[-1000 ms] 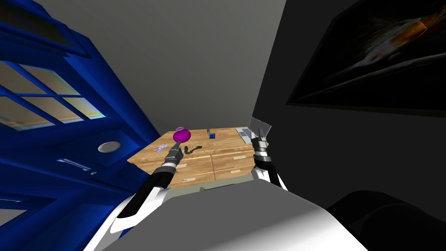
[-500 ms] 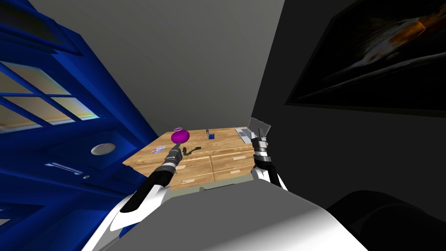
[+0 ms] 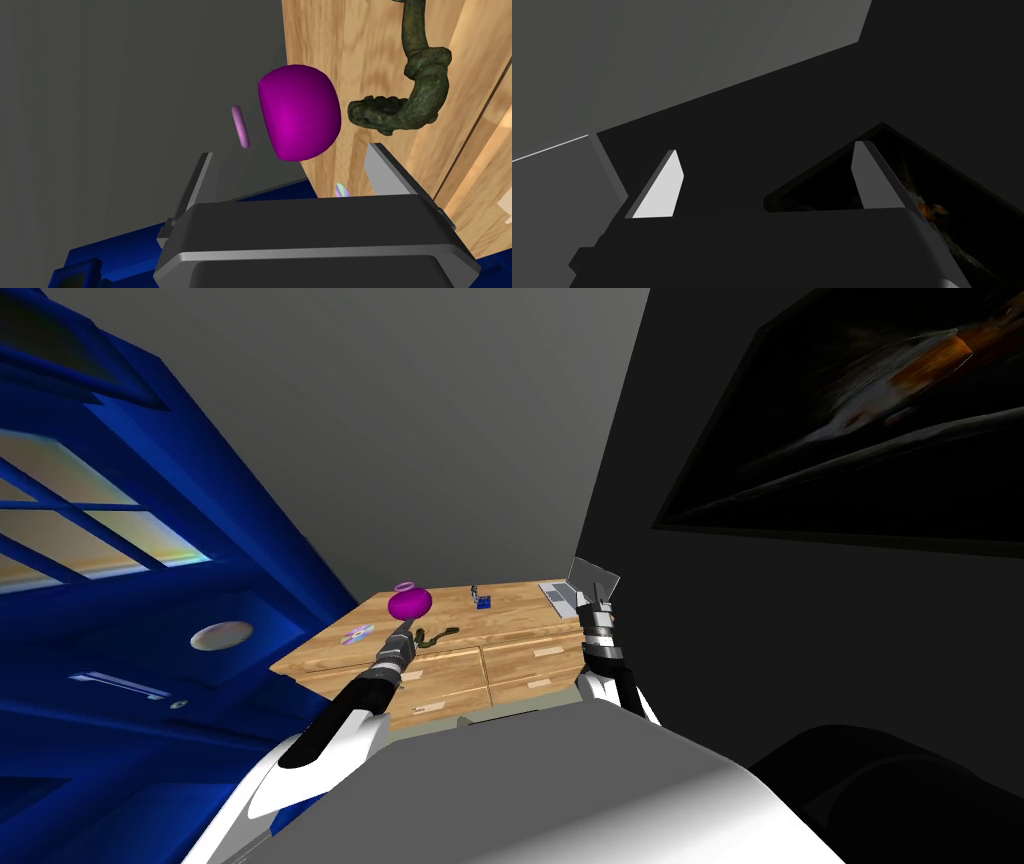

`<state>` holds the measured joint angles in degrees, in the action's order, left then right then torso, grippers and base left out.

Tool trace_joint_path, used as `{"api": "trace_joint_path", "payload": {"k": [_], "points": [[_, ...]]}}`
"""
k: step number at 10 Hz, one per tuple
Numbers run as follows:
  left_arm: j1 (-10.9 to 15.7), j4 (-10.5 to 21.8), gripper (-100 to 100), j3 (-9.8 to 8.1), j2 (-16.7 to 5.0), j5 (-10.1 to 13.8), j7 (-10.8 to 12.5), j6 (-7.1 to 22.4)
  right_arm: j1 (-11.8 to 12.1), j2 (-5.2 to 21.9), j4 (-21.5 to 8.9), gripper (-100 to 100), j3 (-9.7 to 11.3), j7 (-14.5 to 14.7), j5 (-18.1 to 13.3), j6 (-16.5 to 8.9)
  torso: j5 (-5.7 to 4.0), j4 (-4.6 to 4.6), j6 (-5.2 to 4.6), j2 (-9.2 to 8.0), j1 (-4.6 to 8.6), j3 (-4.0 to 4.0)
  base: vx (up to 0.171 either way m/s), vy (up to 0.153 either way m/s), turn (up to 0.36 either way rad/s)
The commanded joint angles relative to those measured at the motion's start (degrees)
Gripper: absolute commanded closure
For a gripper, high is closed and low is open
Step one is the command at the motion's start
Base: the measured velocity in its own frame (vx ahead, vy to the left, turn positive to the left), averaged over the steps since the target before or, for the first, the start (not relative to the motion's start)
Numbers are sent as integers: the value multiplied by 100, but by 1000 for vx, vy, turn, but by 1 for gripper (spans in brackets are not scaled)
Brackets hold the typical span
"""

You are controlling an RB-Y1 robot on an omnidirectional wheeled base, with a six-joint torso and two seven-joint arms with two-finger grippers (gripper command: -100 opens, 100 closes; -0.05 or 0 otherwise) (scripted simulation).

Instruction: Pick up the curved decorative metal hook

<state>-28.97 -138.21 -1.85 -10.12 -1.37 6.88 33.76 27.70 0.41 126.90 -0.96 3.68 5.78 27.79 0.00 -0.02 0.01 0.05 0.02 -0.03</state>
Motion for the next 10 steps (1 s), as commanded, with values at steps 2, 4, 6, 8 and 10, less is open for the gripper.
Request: {"api": "trace_joint_path", "payload": {"k": [2, 4, 6, 8, 10], "points": [[34, 9, -100, -64, 47, -32, -42, 358, 0, 0, 0, 0, 0, 0, 0, 0, 0, -1, 0, 2, 1, -1, 23, -6, -38], [77, 15, -100, -152, 126, -66, -92, 730, 0, 0, 0, 0, 0, 0, 0, 0, 0, 0, 0, 1, 1, -1, 21, -6, -44], [94, 24, -100, -192, 179, -82, -115, 963, 0, 0, 0, 0, 0, 0, 0, 0, 0, -1, 1, 2, 1, -1, 20, -5, -21], [117, 56, -100, -263, 323, -109, -157, 1300, 0, 0, 0, 0, 0, 0, 0, 0, 0, -1, 0, 4, 1, -2, 29, -6, -47], [123, 108, -100, -317, 525, -130, -191, 1589, 0, 0, 0, 0, 0, 0, 0, 0, 0, -2, 0, 7, 3, -4, 38, -7, -39]]}}
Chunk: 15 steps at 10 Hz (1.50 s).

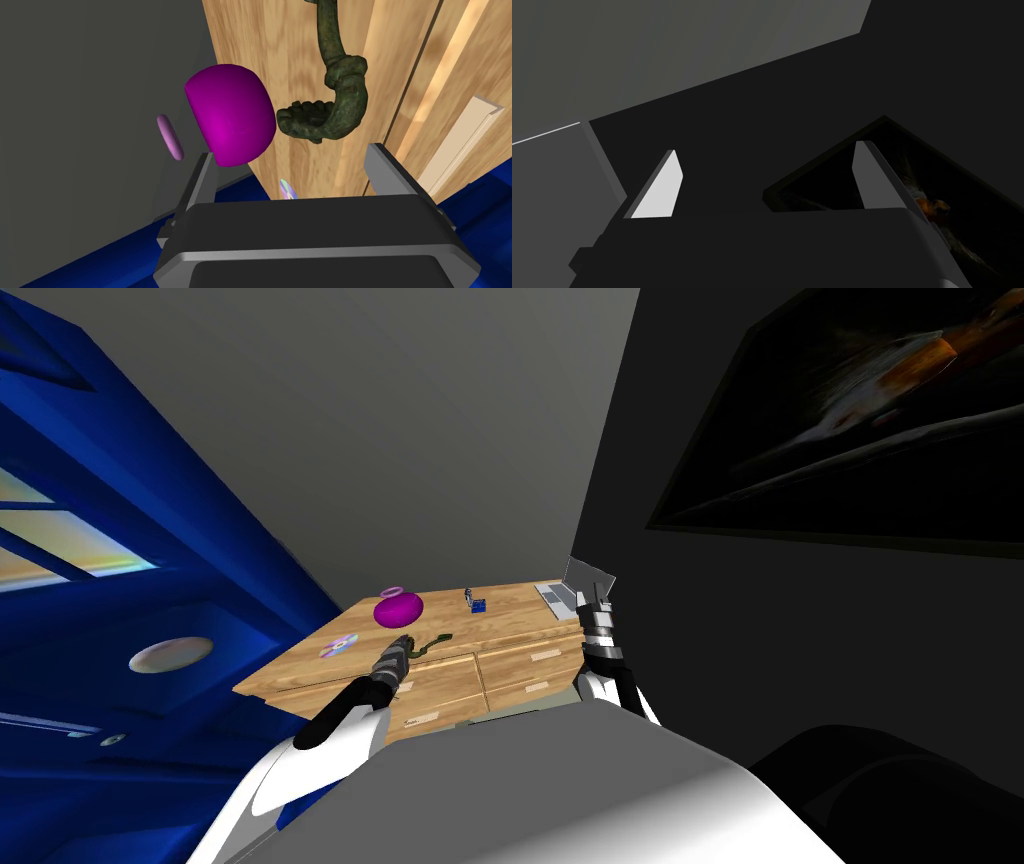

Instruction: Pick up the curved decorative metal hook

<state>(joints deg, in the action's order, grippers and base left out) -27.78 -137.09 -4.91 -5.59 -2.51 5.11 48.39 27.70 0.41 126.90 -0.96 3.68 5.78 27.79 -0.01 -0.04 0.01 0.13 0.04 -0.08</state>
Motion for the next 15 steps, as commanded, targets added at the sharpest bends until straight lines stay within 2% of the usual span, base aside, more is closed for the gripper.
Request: {"api": "trace_joint_path", "payload": {"k": [1, 4, 5, 6, 7, 9, 10, 11, 15], "points": [[1, 29, -100, -31, 197, -23, -27, 245, 0, 0, 0, 0, 0, 0, 0, 0, 0, 0, 0, 0, 0, 0, 37, 5, -31], [-40, 152, -100, -60, 598, -32, -52, 489, 0, 0, 0, 0, 0, 0, 0, 0, 0, 0, 0, 1, 0, -1, 40, 0, -28], [-8, 167, -100, -52, 524, -46, -46, 425, 0, 0, 0, 0, 0, 0, 0, 0, 0, 0, 0, 1, 0, -1, 18, 0, -4], [-11, 177, 0, -52, 537, -46, -48, 427, 0, 0, 0, 0, 0, 0, 0, 0, 0, 1, 0, -6, -2, 3, 0, 0, 0], [55, 341, -100, -65, 535, -53, -46, 320, 0, 0, 0, 0, 0, 0, 0, 0, 0, 2, 0, -11, -2, 6, 28, 11, 9], [120, 506, -100, -79, 534, -60, -44, 213, 0, 0, 0, 0, 0, 0, 0, 0, 2, 0, 0, 2, -11, -1, 53, 23, 7], [74, 450, -100, -73, 531, -49, -45, 237, 0, 0, 0, 0, 0, 0, 0, 0, 3, -1, 0, 6, -12, -3, 25, 10, 0], [77, 462, 100, -75, 530, -48, -45, 219, 0, 0, 0, 0, 0, 0, 0, 0, 2, 0, 0, -2, -8, 1, 0, 0, 0], [78, 460, 100, -74, 525, -51, -53, 220, 0, 0, 0, 0, 0, 0, 0, 0, 4, 4, 3, -16, -5, 10, 0, 0, 0]]}}
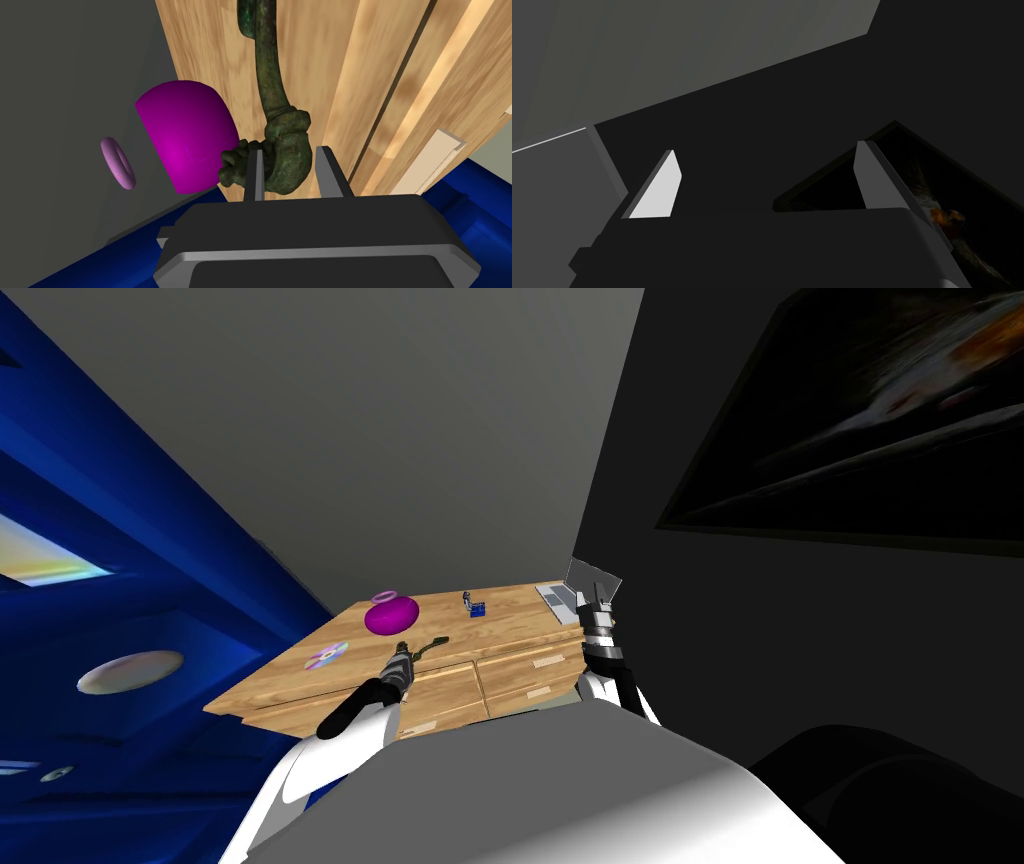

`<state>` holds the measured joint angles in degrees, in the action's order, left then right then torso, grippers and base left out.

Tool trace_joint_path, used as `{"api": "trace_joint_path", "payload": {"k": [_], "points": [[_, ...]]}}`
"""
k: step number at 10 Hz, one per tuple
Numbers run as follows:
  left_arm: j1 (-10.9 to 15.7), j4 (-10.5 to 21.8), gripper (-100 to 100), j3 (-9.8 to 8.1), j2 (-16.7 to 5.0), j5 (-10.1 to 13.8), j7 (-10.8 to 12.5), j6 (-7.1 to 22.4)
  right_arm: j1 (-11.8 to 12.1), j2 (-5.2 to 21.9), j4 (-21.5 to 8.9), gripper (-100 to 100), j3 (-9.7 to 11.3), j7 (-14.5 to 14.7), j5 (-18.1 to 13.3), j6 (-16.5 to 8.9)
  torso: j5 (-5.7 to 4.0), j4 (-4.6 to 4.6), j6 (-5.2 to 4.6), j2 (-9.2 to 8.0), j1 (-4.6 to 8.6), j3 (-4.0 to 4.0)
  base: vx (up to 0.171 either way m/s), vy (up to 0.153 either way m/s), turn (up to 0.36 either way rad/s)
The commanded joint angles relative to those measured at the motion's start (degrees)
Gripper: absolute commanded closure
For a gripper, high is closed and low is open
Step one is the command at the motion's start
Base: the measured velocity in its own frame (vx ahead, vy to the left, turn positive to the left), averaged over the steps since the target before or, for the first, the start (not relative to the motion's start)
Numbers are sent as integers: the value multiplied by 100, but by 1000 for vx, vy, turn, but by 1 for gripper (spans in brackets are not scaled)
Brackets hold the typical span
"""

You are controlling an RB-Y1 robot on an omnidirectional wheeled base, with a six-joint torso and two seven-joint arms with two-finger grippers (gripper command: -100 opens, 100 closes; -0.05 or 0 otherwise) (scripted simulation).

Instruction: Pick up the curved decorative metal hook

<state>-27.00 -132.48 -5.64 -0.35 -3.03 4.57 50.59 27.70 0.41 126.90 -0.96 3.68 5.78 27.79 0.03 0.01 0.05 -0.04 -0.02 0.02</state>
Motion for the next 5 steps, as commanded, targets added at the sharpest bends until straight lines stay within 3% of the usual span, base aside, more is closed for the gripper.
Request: {"api": "trace_joint_path", "payload": {"k": [1, 2, 4, 5], "points": [[0, 0, 0, 0, 0, 0, 0, 0, 0, 0, 0, 0, 0, 0, 0, 0, 0, 0, 0, 0, 0, 0, 0, 0, 0], [-49, -186, 100, 14, 10, 1, 8, 142, 0, 0, 0, 0, 0, 0, 0, 0, 0, 0, 0, -1, 0, 0, -44, -21, -9], [-61, -204, 100, 19, 13, -3, 6, 135, -1, 0, 0, 0, 0, 0, 0, 0, -3, 5, 1, -30, 15, 16, -53, -25, -2], [-67, -213, 0, 21, 15, -2, 7, 152, -1, 0, 0, 0, 0, 0, 0, 0, -3, 5, 1, -21, 9, 13, -6, -3, 1]]}}
